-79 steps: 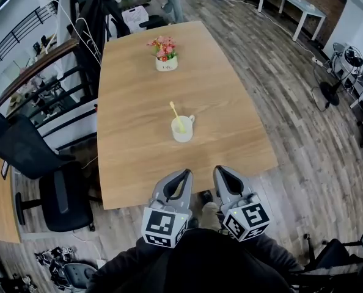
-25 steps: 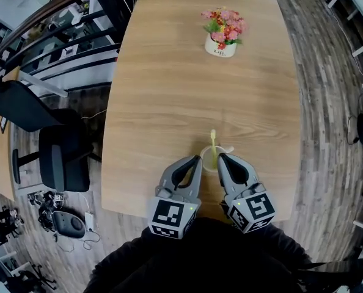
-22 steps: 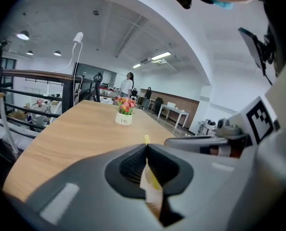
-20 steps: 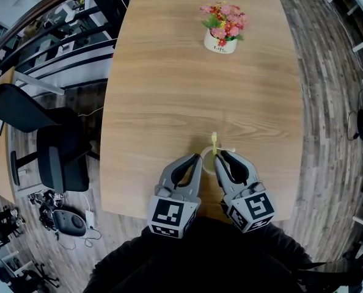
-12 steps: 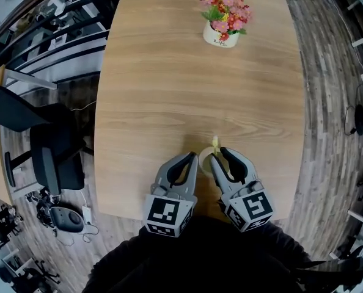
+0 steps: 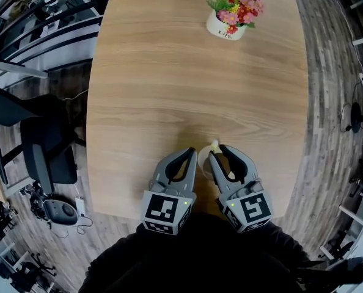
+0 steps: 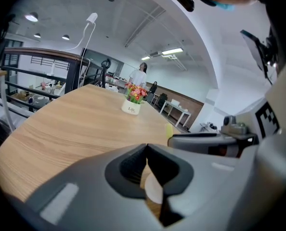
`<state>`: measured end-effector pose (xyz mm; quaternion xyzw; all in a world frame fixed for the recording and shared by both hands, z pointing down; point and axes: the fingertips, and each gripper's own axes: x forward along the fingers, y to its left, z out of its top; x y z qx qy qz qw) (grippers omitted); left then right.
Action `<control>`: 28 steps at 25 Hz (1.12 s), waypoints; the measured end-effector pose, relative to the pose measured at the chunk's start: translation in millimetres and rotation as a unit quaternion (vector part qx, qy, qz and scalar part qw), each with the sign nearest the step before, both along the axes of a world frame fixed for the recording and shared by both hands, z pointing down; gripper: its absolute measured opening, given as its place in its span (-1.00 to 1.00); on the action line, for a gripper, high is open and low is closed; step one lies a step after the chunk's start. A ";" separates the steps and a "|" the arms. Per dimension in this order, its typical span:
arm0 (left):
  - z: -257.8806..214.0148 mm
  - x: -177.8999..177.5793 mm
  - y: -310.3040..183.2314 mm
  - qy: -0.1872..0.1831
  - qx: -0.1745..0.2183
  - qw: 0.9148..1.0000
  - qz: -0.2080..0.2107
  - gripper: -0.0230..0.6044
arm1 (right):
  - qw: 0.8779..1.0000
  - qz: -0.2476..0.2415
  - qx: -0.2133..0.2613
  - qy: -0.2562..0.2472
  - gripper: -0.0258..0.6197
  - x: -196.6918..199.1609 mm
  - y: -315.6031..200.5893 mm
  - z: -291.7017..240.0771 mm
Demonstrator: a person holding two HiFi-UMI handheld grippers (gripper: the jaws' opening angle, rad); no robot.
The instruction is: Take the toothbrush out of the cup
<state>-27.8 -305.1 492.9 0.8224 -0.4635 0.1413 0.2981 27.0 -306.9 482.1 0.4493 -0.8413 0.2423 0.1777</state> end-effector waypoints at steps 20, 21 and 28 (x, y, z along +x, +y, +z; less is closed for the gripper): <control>5.2 -5.1 -1.3 0.012 -0.010 1.000 -0.002 -0.90 | 0.998 -0.005 -0.004 0.063 -0.80 -3.4 -4.0 7.1; 5.1 -5.3 -1.3 0.012 -0.010 1.000 -0.002 -0.90 | 0.998 -0.005 -0.004 0.063 -0.86 -3.0 -4.4 6.9; 1.0 -5.8 0.9 0.008 -0.005 1.000 -0.004 -0.90 | 0.998 -0.005 -0.001 0.059 -0.88 -0.7 -3.0 4.2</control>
